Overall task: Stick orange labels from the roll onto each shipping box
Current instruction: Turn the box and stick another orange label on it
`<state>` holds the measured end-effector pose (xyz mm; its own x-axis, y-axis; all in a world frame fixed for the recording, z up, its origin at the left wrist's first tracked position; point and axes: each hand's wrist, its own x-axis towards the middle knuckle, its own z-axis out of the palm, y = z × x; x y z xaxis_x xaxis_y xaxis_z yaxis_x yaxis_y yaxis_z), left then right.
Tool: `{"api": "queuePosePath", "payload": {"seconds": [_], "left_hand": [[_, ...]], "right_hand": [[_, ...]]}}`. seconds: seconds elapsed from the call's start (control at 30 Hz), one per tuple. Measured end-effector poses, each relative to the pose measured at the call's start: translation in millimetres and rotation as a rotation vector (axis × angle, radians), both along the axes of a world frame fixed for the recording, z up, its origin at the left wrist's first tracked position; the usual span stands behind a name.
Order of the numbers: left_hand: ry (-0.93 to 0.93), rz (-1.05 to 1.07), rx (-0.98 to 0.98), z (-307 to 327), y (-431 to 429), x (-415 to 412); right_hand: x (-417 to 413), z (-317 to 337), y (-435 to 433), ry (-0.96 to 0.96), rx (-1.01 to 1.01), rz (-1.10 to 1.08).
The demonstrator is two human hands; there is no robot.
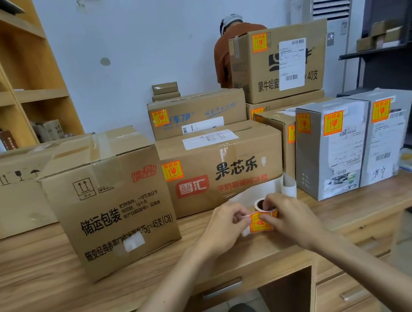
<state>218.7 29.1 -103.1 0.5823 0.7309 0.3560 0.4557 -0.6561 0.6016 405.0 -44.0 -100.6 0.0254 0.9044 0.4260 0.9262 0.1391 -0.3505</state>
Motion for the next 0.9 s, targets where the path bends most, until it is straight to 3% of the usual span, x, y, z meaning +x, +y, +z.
{"api": "queuePosePath", "payload": {"seconds": [0.4, 0.67, 0.9], "left_hand": [[-0.116, -0.026, -0.138, -8.8, 4.7, -2.3], [-0.105, -0.122, -0.213, -9.5, 1.3, -4.1], [-0.078, -0.161, -0.21, -6.7, -0.3, -8.1]], "right_hand": [[-13.4, -11.3, -10.5, -0.228, 0.163, -0.017], [-18.9, -8.3, -12.5, 0.001, 0.068, -0.036], [-17.8, -10.4, -12.9, 0.083, 0.043, -0.022]]}}
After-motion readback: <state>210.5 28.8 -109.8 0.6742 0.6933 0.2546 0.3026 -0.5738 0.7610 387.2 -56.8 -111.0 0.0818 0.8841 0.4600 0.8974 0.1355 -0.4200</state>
